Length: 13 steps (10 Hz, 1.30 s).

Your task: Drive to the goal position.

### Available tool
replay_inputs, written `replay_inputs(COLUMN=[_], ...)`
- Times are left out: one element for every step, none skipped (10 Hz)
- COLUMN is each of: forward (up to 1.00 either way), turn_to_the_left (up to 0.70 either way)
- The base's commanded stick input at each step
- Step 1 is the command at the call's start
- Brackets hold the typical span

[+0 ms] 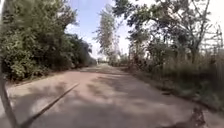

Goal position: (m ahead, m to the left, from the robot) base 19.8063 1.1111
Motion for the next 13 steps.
replay_inputs(forward=[0.7, 0.7, 0.7, 0.7, 0.7, 0.7, 0.7, 0.7, 0.7, 0.7, 0.7, 0.7, 0.7], turn_to_the_left=[0.0, 0.0, 0.0, 0.0, 0.0, 0.0, 0.0, 0.0, 0.0, 0.0, 0.0, 0.0, 0.0])
